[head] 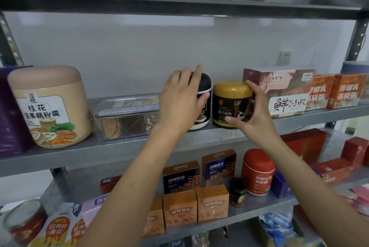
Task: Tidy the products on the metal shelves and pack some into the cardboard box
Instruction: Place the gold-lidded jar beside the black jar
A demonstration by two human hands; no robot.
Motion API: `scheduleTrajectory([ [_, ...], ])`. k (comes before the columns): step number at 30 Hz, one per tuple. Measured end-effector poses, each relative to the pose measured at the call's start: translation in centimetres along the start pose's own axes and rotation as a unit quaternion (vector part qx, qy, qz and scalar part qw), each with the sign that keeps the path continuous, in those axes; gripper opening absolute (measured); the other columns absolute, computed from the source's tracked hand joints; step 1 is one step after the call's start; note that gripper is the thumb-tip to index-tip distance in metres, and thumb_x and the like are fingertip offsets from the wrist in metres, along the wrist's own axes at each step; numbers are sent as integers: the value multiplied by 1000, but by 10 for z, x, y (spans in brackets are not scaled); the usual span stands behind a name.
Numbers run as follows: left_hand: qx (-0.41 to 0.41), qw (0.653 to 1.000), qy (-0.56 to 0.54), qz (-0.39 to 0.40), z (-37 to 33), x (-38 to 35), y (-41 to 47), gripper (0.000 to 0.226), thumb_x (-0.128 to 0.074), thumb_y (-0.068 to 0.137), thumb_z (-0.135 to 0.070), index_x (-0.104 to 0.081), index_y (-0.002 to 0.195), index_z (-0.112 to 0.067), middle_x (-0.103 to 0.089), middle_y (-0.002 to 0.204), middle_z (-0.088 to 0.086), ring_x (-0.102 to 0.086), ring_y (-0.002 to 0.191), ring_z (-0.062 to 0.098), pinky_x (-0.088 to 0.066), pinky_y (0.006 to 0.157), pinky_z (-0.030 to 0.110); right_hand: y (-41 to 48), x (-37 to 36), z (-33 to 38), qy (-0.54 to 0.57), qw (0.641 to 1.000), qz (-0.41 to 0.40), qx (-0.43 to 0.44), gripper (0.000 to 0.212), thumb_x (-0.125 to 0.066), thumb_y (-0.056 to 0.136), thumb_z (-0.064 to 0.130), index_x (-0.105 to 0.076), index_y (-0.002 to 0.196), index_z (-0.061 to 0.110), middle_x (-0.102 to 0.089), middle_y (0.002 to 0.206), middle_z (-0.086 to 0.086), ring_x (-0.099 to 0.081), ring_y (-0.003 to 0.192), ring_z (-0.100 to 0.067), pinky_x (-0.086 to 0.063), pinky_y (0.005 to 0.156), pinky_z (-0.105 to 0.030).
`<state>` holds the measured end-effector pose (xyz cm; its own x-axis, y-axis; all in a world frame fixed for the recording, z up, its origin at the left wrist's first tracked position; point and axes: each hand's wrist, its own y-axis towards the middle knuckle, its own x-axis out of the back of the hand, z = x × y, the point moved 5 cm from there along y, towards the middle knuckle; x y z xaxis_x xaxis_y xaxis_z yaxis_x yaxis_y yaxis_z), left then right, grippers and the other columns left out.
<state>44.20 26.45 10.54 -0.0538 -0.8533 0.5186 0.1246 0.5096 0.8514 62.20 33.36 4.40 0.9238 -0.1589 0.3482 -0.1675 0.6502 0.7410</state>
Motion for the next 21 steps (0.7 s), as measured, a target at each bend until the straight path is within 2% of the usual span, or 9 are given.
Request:
scheduleTrajectory([
  [3, 0, 1000, 24, -2, -2, -5, 2, 54, -65, 87, -40, -55, 130, -8, -55, 115, 14, -52, 107, 33, -46, 91, 43, 8, -3, 6, -94, 995, -12, 31, 99, -86, 68, 14, -25, 146, 12, -14, 158, -7, -15, 145, -20, -21, 116, -33],
  [6, 8, 999, 31, -11, -3, -11, 4, 46, -65, 84, -36, -58, 119, -6, -55, 111, 17, -51, 102, 35, -45, 92, 45, 13, -6, 5, -114, 993, 2, 39, 101, -85, 69, 14, -23, 149, 11, -22, 155, -7, -22, 143, -19, -26, 115, -32],
  [8, 16, 1000, 13, -16, -4, -17, 6, 45, -63, 81, -32, -58, 117, -5, -56, 116, 19, -51, 107, 39, -40, 102, 51, 16, -7, 5, -126, 991, 14, 46, 103, -85, 70, 14, -21, 150, 16, -23, 155, -7, -25, 142, -19, -27, 113, -26],
  [10, 21, 1000, -6, -20, -5, -22, 6, 45, -62, 80, -30, -57, 118, -4, -55, 123, 20, -51, 113, 40, -31, 110, 54, 18, -8, 6, -158, 986, 20, 57, 100, -85, 70, 14, -25, 150, 20, -23, 155, -6, -25, 140, -17, -16, 102, -3],
  [12, 19, 999, -3, -32, -4, -24, 5, 45, -61, 80, -31, -58, 117, -5, -57, 119, 19, -52, 110, 38, -32, 109, 52, 20, -9, 8, -187, 980, 17, 61, 95, -85, 69, 15, -32, 147, 20, -24, 154, -7, -28, 137, -14, -14, 88, 5],
  [13, 17, 999, 2, -40, -4, -24, 4, 44, -59, 80, -32, -58, 115, -6, -59, 115, 17, -54, 106, 37, -34, 107, 51, 21, -9, 8, -190, 980, 16, 63, 93, -86, 69, 16, -34, 146, 20, -25, 154, -7, -29, 137, -16, -16, 89, 2],
  [15, 10, 998, 8, -56, -4, -23, 3, 43, -57, 81, -33, -59, 114, -7, -59, 109, 15, -54, 102, 35, -37, 103, 49, 22, -10, 6, -185, 980, 18, 68, 93, -86, 68, 16, -34, 145, 20, -25, 154, -7, -31, 138, -21, -27, 100, -16],
  [17, 6, 998, 10, -65, -4, -23, 3, 42, -56, 81, -33, -58, 113, -7, -59, 108, 14, -54, 101, 34, -39, 101, 49, 21, -10, 6, -178, 981, 20, 68, 93, -86, 69, 17, -33, 146, 21, -24, 154, -6, -31, 139, -23, -33, 100, -28],
  [21, 5, 997, 8, -71, -4, -24, 4, 41, -57, 80, -32, -59, 112, -7, -59, 107, 14, -54, 100, 34, -39, 100, 49, 18, -11, 7, -218, 973, 6, 69, 96, -86, 68, 21, -30, 147, 20, -23, 155, -10, -24, 143, -29, -29, 112, -44],
])
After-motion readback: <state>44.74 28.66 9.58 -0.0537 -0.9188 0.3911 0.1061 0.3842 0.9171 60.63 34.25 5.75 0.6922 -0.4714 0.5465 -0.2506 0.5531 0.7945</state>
